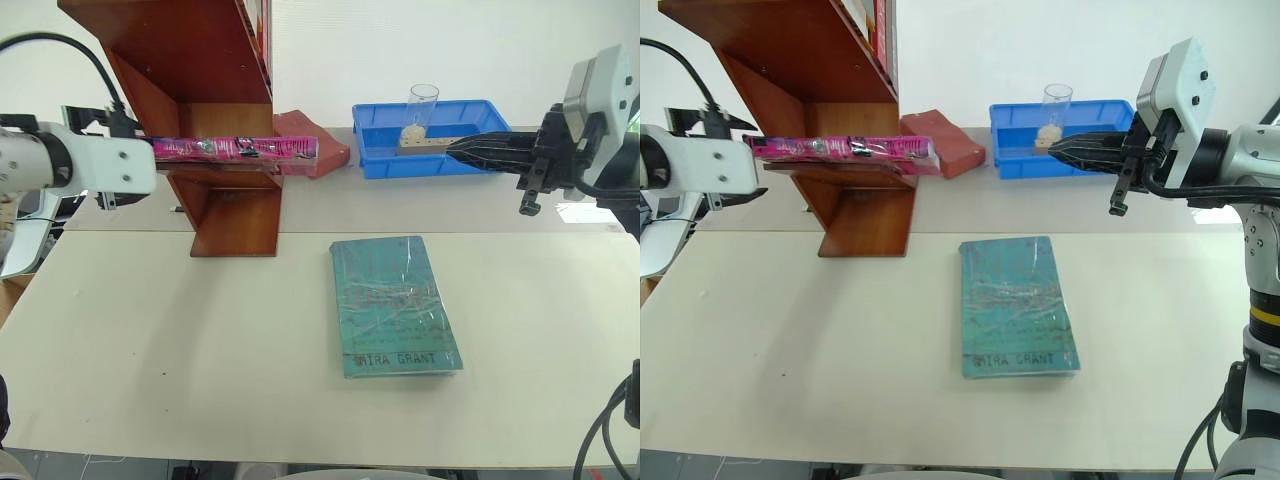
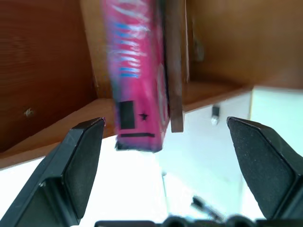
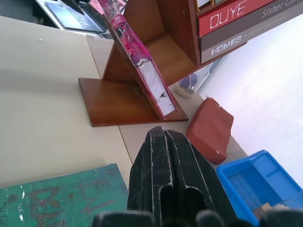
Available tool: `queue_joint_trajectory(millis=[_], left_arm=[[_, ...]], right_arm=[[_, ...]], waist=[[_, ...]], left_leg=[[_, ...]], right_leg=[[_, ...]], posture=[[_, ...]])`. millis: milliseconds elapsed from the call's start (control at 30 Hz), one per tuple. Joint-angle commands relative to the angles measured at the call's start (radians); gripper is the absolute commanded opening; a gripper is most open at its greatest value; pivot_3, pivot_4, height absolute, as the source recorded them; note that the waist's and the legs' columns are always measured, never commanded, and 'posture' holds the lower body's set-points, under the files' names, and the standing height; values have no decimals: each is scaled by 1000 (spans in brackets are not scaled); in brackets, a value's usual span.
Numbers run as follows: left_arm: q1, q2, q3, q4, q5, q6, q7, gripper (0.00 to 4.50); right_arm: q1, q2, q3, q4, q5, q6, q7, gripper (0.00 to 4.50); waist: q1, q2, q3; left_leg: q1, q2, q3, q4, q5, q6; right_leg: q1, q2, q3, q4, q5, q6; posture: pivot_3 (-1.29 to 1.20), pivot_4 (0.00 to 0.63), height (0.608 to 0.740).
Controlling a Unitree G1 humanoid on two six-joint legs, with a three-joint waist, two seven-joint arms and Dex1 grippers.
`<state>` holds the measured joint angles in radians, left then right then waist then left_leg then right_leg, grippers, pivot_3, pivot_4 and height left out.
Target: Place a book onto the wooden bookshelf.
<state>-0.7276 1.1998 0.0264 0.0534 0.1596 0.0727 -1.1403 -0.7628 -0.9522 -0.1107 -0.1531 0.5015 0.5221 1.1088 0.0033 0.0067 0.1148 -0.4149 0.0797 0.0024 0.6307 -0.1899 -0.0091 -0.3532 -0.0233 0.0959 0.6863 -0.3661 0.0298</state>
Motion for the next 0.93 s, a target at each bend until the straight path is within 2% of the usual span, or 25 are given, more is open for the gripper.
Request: queue_joint_trajectory(millis=[33,100,200,400,633,933], left_arm=[[33,59,165,-65,-161,185,-83,4386],[64,52,261,-94,-287,344,-120,4386],[142,62,366,-106,-384,462,-159,4386],[487,31,570,-248,-469,543,-255,4386],[663,-51,618,-273,-497,545,-189,4386],[680,-66,576,-293,-546,540,-124,4386]], right_arm=[[-27,-12,-12,5,-11,-43,20,0],[-26,-23,-2,28,-24,-61,45,0],[-28,-44,15,55,-36,-80,101,0],[23,-128,47,110,-99,-165,236,0],[72,-131,58,176,-168,-265,249,0],[78,-139,45,197,-176,-286,257,0]], waist=[[-6,0,0],[-9,0,0],[-13,0,0],[-16,-1,0],[-15,-4,0],[-14,-4,1]], left_leg=[[0,1,0,0,0,0],[2,1,1,0,0,0],[4,1,1,-2,0,0],[8,4,6,-3,0,0],[10,4,8,-3,0,0],[10,5,10,-3,0,0]], right_leg=[[0,0,0,0,0,0],[0,0,-1,0,0,1],[1,0,-1,1,-1,1],[1,0,-1,1,-1,-1],[0,0,-1,2,-1,-2],[0,-1,0,2,-1,-4]], posture=[[0,150,649],[0,150,649],[0,150,649],[0,150,649],[0,150,649],[0,150,649]])
